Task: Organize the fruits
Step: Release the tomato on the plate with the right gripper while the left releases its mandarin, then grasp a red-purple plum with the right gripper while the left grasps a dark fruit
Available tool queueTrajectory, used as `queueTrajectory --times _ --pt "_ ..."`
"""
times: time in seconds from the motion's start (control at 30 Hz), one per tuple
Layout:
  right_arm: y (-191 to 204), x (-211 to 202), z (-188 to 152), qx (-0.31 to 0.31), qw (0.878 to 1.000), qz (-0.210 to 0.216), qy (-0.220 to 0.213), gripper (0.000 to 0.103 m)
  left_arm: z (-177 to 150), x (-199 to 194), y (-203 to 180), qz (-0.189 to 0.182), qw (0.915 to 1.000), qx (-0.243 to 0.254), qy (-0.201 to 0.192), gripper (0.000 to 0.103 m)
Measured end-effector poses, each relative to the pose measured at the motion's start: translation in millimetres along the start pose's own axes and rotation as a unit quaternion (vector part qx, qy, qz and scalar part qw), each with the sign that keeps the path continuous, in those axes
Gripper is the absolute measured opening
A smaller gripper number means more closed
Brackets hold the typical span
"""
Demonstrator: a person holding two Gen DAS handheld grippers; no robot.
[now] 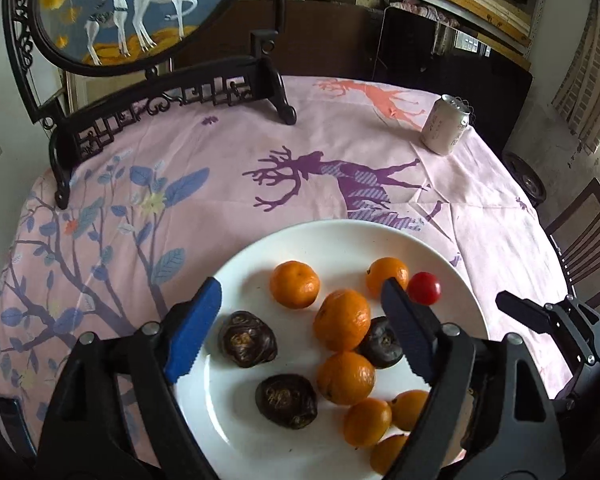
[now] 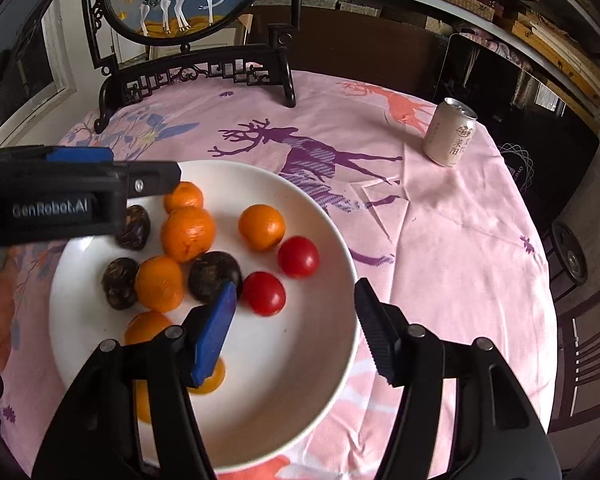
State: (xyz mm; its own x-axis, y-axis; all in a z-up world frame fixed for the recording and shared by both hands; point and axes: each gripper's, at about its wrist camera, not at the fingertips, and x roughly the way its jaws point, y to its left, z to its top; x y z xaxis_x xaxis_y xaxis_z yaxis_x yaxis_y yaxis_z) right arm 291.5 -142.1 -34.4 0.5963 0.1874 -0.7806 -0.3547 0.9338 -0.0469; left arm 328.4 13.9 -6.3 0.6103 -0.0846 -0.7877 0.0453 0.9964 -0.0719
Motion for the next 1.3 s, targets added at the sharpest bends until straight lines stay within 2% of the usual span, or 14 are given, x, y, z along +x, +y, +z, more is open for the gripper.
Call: queueTrajectory --times 0.07,0.17,0.3,0.37,0.5,0.63,0.8,0.87,0.93,1.13,1.3 --pt "7 -20 -19 -0.003 1.0 0.007 0.001 0.064 -12 -24 4 0.002 0.9999 0.002 -0.015 0.095" --pt "22 -54 -57 0.002 1.0 0.019 -0.002 0.075 -45 -63 11 0.014 0.9992 -0.002 -0.038 0.1" --pt "39 -92 -106 0.027 0.999 0.026 -0.029 0.086 -107 -98 19 0.019 0.9985 -0.031 -0.042 0.101" --pt "45 -108 -123 0.04 0.998 0.017 -0.049 0.087 -134 -107 24 0.023 0.9975 -0.049 -0.044 0.101" --pt "51 -130 -141 0.051 0.996 0.006 -0.068 0.088 -172 -117 24 0.031 0.9972 -0.055 -0.04 0.101" --pt "56 -140 -153 0.05 0.996 0.001 -0.067 0.091 -194 -126 21 0.042 0.9974 -0.04 -0.044 0.101" --pt "68 -132 -167 0.059 0.995 0.057 -0.062 0.091 -209 -129 22 0.046 0.9975 -0.033 -0.042 0.101" --pt "75 -122 -170 0.057 0.993 0.083 -0.064 0.089 -213 -130 26 0.049 0.9972 -0.037 -0.042 0.101" --pt "83 -106 -168 0.046 0.995 0.076 -0.043 0.07 -215 -131 31 0.047 0.9971 -0.043 -0.041 0.101" --pt "89 -71 -156 0.045 0.996 0.073 -0.004 0.059 -217 -134 47 0.048 0.9962 -0.055 -0.048 0.101" --pt "94 -49 -147 0.048 0.998 0.046 0.018 0.055 -217 -132 49 0.041 0.9968 -0.051 -0.046 0.101"
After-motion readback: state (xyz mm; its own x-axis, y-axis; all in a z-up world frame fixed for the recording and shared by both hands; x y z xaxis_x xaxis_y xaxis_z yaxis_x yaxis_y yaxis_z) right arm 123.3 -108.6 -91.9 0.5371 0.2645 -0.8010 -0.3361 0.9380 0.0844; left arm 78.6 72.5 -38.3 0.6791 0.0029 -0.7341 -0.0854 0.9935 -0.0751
